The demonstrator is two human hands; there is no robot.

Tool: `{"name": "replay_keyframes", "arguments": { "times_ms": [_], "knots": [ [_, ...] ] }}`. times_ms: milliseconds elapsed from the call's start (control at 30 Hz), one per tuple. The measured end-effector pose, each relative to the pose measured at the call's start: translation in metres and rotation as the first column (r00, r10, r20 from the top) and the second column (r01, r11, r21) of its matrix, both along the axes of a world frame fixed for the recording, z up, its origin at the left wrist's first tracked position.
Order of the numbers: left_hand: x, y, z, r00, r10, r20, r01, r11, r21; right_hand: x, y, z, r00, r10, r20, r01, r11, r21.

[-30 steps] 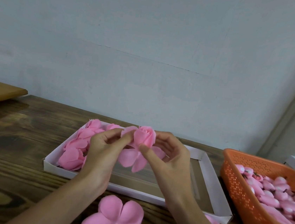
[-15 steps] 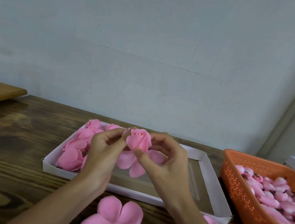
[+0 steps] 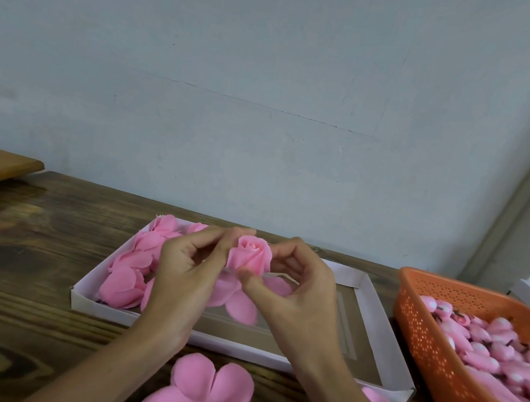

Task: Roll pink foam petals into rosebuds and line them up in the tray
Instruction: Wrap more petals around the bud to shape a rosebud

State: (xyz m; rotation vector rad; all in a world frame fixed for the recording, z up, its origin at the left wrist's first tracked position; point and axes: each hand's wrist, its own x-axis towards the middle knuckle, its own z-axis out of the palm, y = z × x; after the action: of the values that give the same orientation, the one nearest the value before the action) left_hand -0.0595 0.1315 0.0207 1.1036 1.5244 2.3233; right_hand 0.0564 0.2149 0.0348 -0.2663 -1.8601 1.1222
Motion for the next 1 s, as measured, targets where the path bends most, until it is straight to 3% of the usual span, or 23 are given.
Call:
{"name": "replay_keyframes", "arguments": {
  "times_ms": [167, 300, 433, 600, 867, 1000],
  "knots": [
    [-0.003, 0.0, 0.003, 0.982, -0.116, 0.151, 0.104, 0.991, 0.085, 0.0, 0.005, 0.004, 0.998, 0.014, -0.067, -0.025, 0.987, -0.16],
    [-0.016, 0.001, 0.0, 0.968, -0.239, 0.081, 0.245, 0.966, -0.083, 0.005, 0.011, 0.009, 0.983, -0.034, -0.179, -0.033, 0.933, -0.357],
    [-0.018, 0.007, -0.009, 0.884, -0.409, 0.226, 0.435, 0.897, -0.082, 0.006, 0.016, 0.009, 0.974, -0.1, -0.201, 0.015, 0.922, -0.387],
    [-0.015, 0.011, -0.013, 0.837, -0.359, 0.413, 0.374, 0.926, 0.045, 0.005, 0.016, 0.008, 0.984, -0.065, -0.167, -0.003, 0.927, -0.376],
    [-0.008, 0.009, -0.008, 0.924, -0.114, 0.364, 0.11, 0.993, 0.032, 0.007, 0.013, 0.011, 0.99, 0.112, -0.083, -0.127, 0.972, -0.196],
    [-0.006, 0.008, -0.009, 0.926, -0.072, 0.37, 0.06, 0.997, 0.043, 0.006, 0.012, 0.012, 0.986, 0.159, -0.054, -0.164, 0.979, -0.118]
  ]
}}
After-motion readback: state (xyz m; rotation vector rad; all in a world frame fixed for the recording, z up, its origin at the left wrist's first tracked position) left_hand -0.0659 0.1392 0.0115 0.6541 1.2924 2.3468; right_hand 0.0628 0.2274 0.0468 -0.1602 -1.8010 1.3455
